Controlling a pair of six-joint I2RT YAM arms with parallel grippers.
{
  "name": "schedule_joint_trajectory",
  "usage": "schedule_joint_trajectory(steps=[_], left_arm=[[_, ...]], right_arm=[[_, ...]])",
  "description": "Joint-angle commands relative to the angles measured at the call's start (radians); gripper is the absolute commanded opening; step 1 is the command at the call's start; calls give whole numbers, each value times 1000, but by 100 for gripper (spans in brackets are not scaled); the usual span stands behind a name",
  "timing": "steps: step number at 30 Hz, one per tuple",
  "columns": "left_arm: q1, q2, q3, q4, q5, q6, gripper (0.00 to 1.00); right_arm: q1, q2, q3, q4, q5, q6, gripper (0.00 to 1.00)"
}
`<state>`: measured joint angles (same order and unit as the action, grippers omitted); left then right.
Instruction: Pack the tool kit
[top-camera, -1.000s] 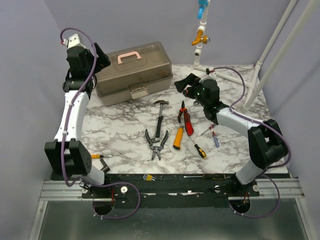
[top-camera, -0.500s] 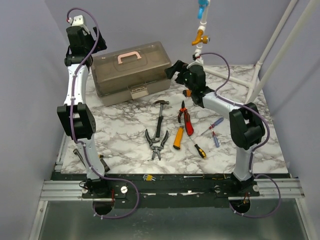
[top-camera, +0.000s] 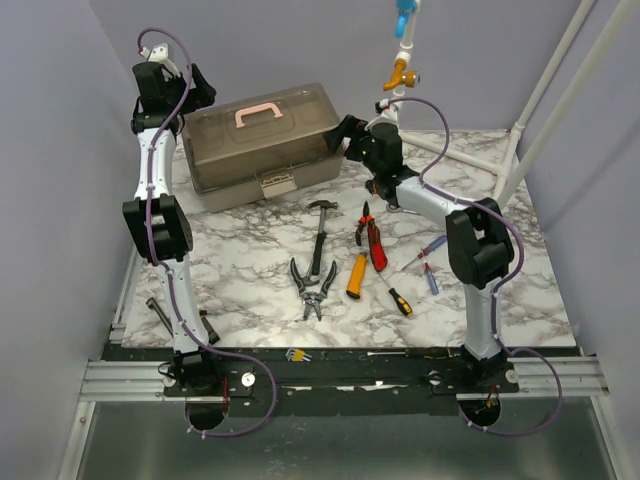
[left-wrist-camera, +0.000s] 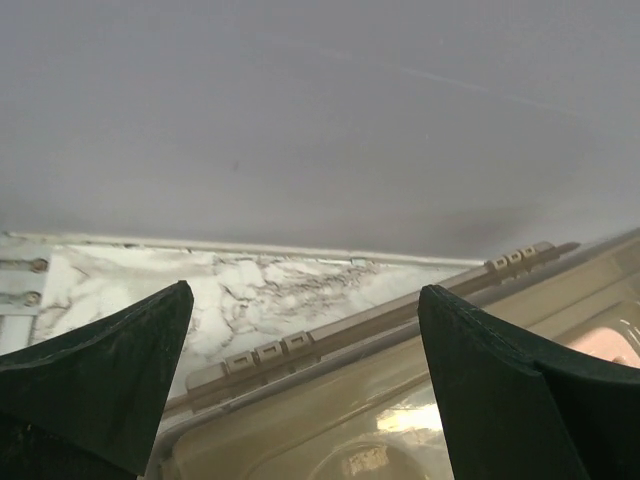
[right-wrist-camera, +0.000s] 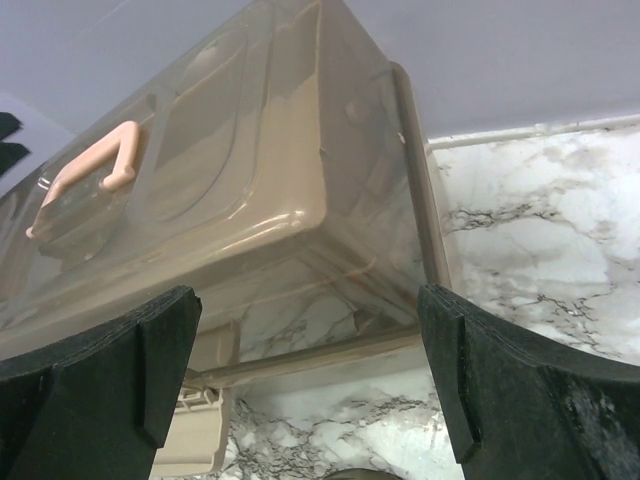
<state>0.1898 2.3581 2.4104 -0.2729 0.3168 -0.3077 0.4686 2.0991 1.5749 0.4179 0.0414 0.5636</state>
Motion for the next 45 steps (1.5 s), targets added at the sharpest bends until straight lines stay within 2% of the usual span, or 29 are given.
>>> schedule_joint_trajectory(steps=[1, 8, 10, 15, 24, 28, 31, 35, 40, 45], left_arm=[[24, 41, 23, -23, 141, -93, 98], [29, -38, -98, -153, 295, -119, 94], [30, -96, -194, -154, 396, -158, 88], [25, -248, -489, -124, 519, -220, 79], [-13, -670, -1090, 75, 497, -228, 79], [-78, -810, -1208, 92, 431, -216, 79], [-83, -901, -1224, 66, 289, -190, 85], [-84, -883, -1084, -38, 148, -136, 91], [-95, -732, -888, -50, 148, -171, 94], [-128, -529, -649, -139, 161, -184, 94]], right_arm=[[7, 9, -3, 34, -67, -18, 100], [6, -52, -77, 24, -84, -16, 100], [7, -69, -83, -12, -79, -7, 100], [6, -136, -138, -35, -134, 5, 100], [3, -270, -338, 19, -257, 98, 100], [2, -314, -395, 41, -288, 144, 100], [1, -337, -392, 2, -281, 164, 100], [2, -347, -354, -75, -255, 207, 100], [11, -292, -210, -203, -174, 238, 100], [35, -189, -21, -325, -64, 244, 100]])
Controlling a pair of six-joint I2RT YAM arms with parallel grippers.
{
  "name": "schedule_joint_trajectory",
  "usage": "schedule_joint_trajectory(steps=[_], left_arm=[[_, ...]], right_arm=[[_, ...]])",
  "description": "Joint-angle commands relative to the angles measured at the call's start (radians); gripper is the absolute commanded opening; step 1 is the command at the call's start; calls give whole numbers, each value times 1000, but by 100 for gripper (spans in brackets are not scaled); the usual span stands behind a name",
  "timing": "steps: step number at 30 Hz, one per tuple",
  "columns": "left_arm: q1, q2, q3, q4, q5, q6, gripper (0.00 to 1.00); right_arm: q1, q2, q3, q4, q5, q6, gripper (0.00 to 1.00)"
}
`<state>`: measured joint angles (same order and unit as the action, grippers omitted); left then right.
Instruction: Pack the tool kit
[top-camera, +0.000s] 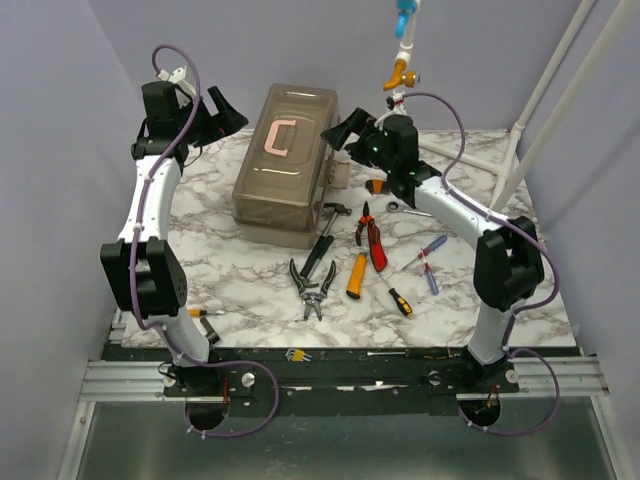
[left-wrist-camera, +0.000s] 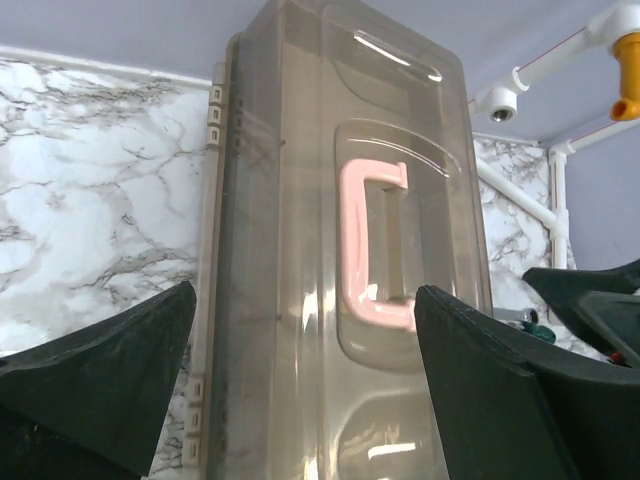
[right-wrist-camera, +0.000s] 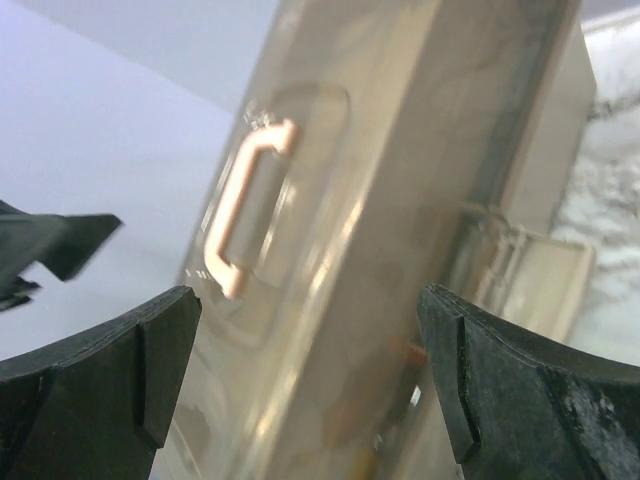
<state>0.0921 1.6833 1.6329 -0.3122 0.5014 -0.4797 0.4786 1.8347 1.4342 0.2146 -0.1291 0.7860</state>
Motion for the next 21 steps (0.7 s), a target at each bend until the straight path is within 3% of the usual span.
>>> schedule_joint_trajectory(steps=[1, 7, 11, 14, 21], left_arm=[[-38, 172, 158, -102, -14, -14, 94], [-74, 306, 258, -106, 23, -20, 94], [-74, 328, 257, -92, 56, -14, 94], [-67, 329, 259, -93, 84, 0, 92], [-39, 285, 182, -108, 149, 28, 88]], right_arm=[[29, 99, 158, -140, 118, 19, 100], [90, 270, 441, -374, 308, 18, 100], [142, 344, 535, -444, 372, 15, 100], [174, 344, 492, -451, 385, 48, 90], [345, 235, 224, -305, 419, 137, 66]])
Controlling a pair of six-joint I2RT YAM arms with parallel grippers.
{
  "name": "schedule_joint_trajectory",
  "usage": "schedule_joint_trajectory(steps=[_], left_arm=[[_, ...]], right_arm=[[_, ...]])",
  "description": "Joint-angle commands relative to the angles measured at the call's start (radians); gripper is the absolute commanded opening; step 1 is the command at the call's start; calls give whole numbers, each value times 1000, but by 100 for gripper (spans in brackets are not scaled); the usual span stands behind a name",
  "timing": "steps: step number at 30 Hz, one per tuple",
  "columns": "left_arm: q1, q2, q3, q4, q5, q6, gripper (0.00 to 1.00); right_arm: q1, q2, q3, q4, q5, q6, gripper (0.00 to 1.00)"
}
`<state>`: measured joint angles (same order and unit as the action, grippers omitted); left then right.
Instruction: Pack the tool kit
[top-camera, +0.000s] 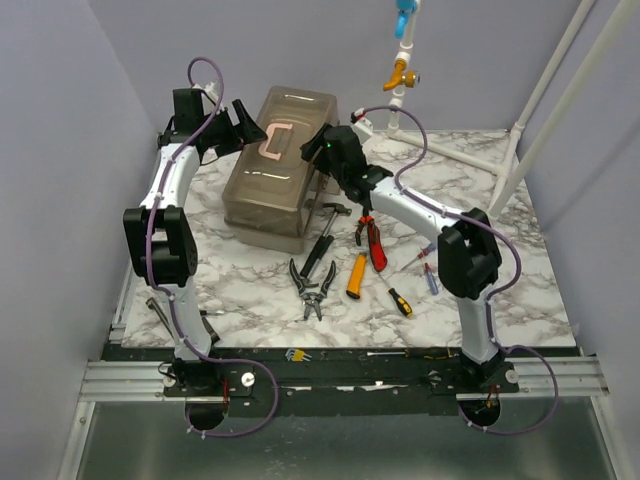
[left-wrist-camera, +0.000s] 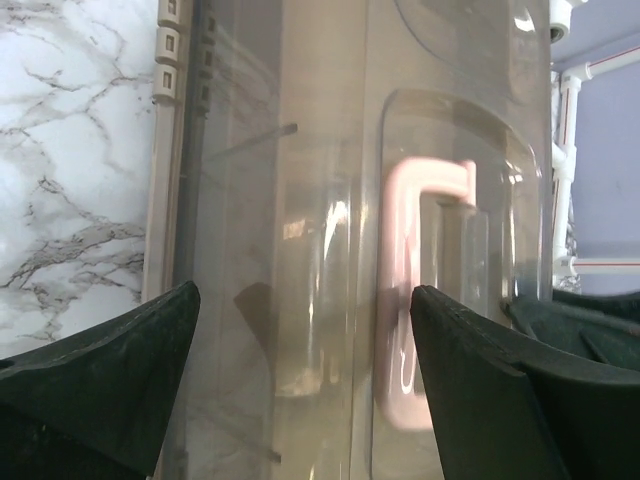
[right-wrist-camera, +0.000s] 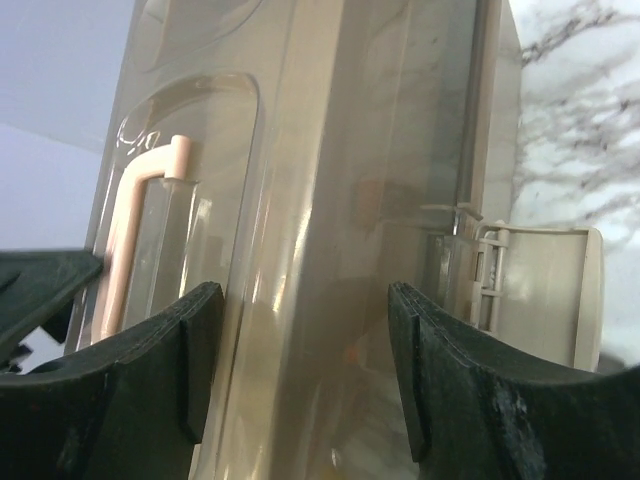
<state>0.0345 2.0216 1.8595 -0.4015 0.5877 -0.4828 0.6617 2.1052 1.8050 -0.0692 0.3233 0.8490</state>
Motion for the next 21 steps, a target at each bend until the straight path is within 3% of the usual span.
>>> schedule_joint_trajectory(steps=[1, 8, 12, 17, 21], left_arm=[[22, -71, -76, -9, 69, 35, 88], [25, -182, -280, -8, 100, 72, 86], [24, -309, -470, 115, 125, 32, 86], [3, -370, -518, 122, 115, 18, 87], [0, -465, -521, 70, -53, 52, 97]], right_arm=[[189, -60, -184, 7, -28, 92, 64], [310, -231, -448, 161, 55, 202, 63], [328, -318, -537, 214, 48, 191, 64], [327, -402, -516, 162, 103, 72, 96], [303, -494, -539, 139, 115, -10, 100]])
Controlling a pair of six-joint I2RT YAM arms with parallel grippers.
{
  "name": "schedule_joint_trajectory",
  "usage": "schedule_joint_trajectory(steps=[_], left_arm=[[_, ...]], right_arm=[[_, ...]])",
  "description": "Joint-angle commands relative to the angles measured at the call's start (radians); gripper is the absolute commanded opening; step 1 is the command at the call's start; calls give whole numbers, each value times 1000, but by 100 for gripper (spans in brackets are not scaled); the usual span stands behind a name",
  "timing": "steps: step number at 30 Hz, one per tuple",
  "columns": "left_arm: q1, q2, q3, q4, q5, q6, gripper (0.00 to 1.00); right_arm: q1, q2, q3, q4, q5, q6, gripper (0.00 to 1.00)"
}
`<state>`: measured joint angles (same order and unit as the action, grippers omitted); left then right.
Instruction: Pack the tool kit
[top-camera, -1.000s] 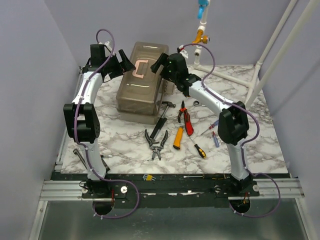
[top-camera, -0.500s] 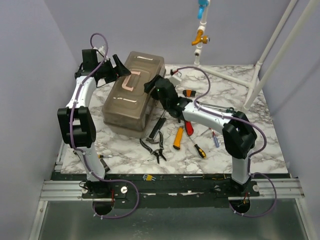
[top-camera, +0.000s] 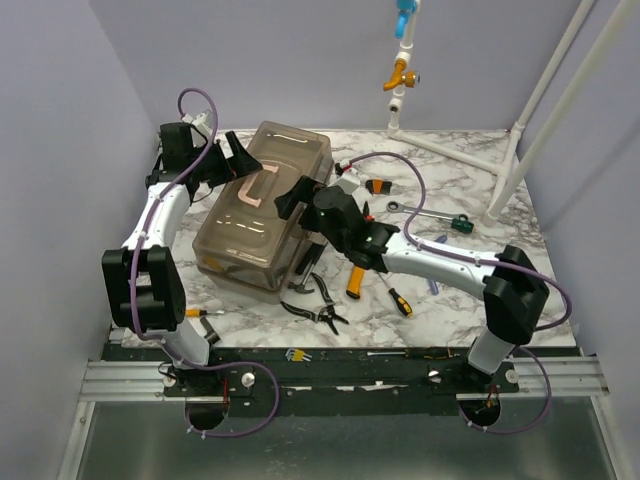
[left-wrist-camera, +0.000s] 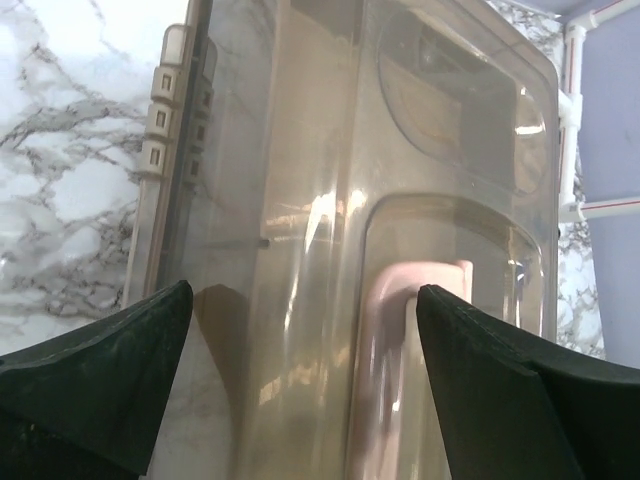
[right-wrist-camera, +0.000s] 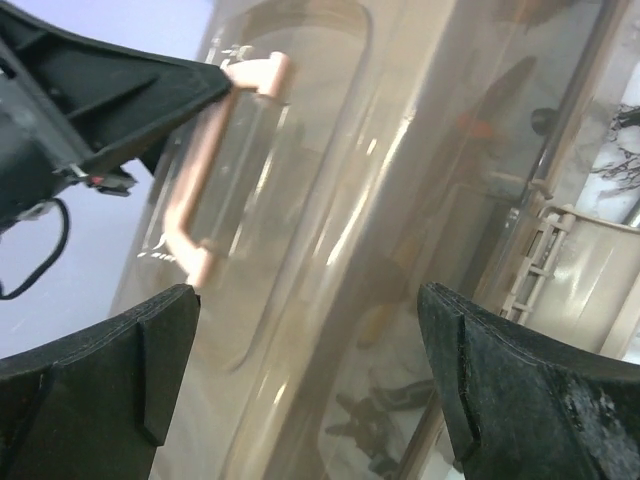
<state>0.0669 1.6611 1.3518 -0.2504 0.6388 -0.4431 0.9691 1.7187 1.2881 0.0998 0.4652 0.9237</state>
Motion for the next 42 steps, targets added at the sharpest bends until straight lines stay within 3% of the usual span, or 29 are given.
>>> schedule_joint_trajectory(steps=[1, 5, 8, 12, 19, 25, 31, 36, 42], left_arm=[[-33, -132, -3, -107, -167, 34, 98], [-63, -226, 65, -225, -416, 110, 98], [-161, -300, 87, -255, -573, 186, 98], [-321, -327, 118, -301, -630, 267, 99], [-484, -205, 230, -501, -683, 298, 90], [-556, -108, 264, -537, -694, 316, 93], [-608, -13, 349, -647, -943, 331, 98], [-608, -38, 355, -662, -1066, 355, 98], [-577, -93, 367, -649, -1071, 378, 99]], right_arm=[[-13, -132, -36, -35, -29, -93, 100], [-35, -200, -89, -58, -7, -112, 100], [-63, -242, -139, -68, -2, -126, 100], [-148, -294, -196, -70, -118, -185, 100], [-265, -416, -333, -81, -211, -231, 100], [-319, -455, -459, 9, -310, -209, 100], [-326, -415, -500, 81, -382, -191, 100], [-329, -381, -494, 98, -400, -194, 100], [-328, -358, -473, 99, -408, -204, 100]])
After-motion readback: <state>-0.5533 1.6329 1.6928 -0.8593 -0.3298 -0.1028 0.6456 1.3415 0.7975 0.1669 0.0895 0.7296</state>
